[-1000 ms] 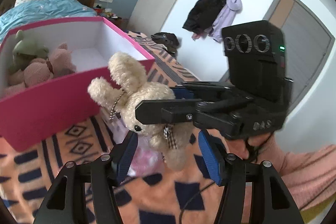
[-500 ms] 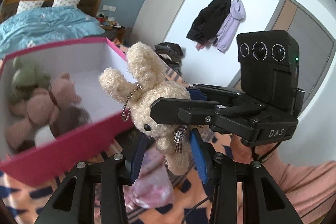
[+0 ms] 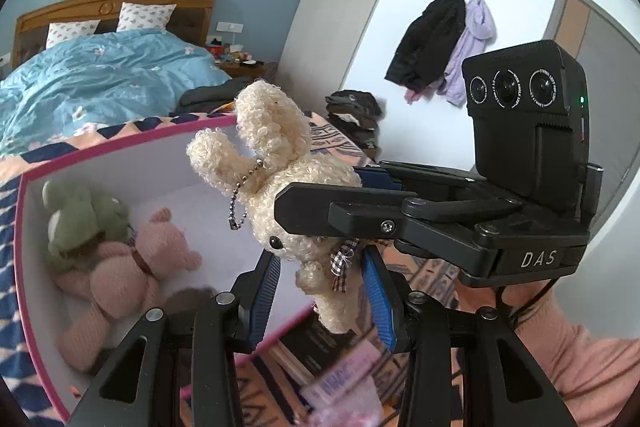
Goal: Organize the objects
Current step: 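Carry the teddy bear with the right gripper and release it into the box, then move the right gripper to the pink drawstring pouch and grasp it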
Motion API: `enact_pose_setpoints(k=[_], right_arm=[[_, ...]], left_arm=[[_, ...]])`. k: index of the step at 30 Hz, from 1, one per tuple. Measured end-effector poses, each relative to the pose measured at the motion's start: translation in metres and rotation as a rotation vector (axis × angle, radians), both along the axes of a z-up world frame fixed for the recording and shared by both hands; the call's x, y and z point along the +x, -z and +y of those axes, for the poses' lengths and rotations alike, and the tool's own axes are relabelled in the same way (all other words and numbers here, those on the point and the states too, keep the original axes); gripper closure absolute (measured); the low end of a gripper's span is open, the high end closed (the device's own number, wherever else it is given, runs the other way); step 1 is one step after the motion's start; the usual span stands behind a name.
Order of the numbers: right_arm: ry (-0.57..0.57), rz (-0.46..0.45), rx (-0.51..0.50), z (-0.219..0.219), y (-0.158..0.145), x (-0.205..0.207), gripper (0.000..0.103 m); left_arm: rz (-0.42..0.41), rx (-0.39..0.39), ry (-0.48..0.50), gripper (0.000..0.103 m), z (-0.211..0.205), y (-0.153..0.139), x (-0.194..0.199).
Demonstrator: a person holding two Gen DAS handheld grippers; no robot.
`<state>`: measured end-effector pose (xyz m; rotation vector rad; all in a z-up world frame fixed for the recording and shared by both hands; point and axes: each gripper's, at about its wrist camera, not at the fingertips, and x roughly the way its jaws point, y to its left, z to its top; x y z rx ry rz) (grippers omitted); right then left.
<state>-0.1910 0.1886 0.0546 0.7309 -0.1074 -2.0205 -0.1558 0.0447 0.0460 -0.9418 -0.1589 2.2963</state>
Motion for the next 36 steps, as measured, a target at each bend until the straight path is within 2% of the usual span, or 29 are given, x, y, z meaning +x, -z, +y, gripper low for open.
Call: enact_pose_setpoints(k=[10, 16, 19, 25, 27, 33, 36], right_arm=[[0.049, -0.070, 0.037, -0.014, 0.011, -0.053, 0.068], [0.080, -0.094, 0.107, -0.024, 0.025, -0.080, 0.067], [0.101, -0.076, 0.170, -0.030, 0.030, -0.088, 0.067], [0.188, -0.049, 0.257, -0.035, 0.032, -0.105, 0.064], [0.224, -0.045, 0.278, -0.034, 0.031, -0.110, 0.049], [0.230, -0.052, 0.246, -0.021, 0.029, -0.100, 0.048], [0.205, -0.061, 0.220, -0.013, 0.029, -0.087, 0.048]], left_arm=[[-0.075, -0.046, -0.051, 0.060, 0.000, 0.015, -0.061], [-0.129, -0.092, -0.074, 0.060, 0.005, 0.027, -0.090], [-0.154, -0.107, -0.084, 0.060, 0.007, 0.032, -0.102], [-0.168, -0.149, -0.118, 0.060, 0.010, 0.032, -0.112], [-0.170, -0.140, -0.124, 0.060, 0.008, 0.032, -0.112], [-0.135, -0.141, -0.147, 0.060, 0.001, 0.031, -0.098], [-0.103, -0.107, -0.131, 0.054, -0.004, 0.025, -0.084]])
